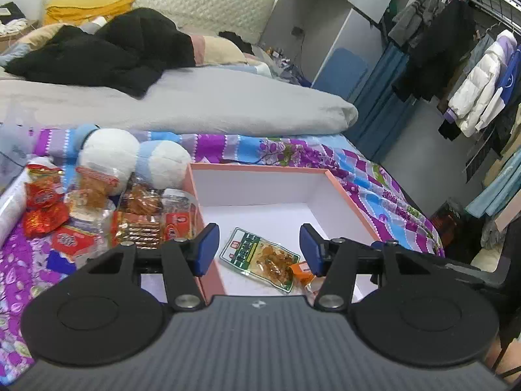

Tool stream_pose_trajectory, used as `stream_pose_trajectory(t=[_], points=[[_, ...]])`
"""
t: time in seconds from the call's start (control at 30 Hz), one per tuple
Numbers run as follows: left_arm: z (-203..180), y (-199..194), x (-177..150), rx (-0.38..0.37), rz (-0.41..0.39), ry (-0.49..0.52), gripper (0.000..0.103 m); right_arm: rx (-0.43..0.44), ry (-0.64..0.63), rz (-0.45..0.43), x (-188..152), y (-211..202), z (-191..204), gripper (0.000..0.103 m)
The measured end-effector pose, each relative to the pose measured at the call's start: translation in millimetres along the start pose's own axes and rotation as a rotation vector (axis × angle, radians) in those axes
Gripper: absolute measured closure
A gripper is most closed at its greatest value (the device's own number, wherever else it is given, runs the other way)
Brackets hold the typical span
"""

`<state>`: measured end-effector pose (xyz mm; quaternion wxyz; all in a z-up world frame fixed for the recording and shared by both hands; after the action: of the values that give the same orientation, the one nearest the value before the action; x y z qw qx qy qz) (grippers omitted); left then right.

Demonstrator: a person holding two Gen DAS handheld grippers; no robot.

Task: Organize snacks
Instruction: 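Withdraw both tools from the box back toward the snack pile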

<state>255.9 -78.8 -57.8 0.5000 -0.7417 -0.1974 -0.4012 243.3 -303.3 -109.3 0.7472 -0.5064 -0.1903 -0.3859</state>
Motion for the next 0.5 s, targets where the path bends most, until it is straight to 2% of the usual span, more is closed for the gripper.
stream_pose_trajectory(t=[0.07, 0.37, 0.5], points=[[0.3, -13.2, -4.5, 0.010, -0.012, -0.003, 0.036, 0.012, -0.005, -0.009, -3.0, -8.6, 6.0, 0.028], [5.6, -68.3, -31.1, 0.059, -0.046, -0.017, 0.034, 0.064, -0.037, -0.035, -22.2, -42.4, 30.8, 0.028], [9.5, -91.5, -47.9, 0.089, -0.056, -0.028, 0.030, 0.086, -0.051, -0.036, -35.7, -54.9, 41.3, 0.028]])
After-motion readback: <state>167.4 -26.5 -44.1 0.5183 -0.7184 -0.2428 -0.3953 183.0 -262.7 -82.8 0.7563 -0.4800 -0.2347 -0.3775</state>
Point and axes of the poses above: each gripper's, at about its wrist camera, not at the fingertips, and y roughly the way its jaws point, z to its left, x to its top, the point moved 2 cm from there along y, roughly the way its jaws point, and after that the axes turned 14 degrees about y, right-handed, at the moved point
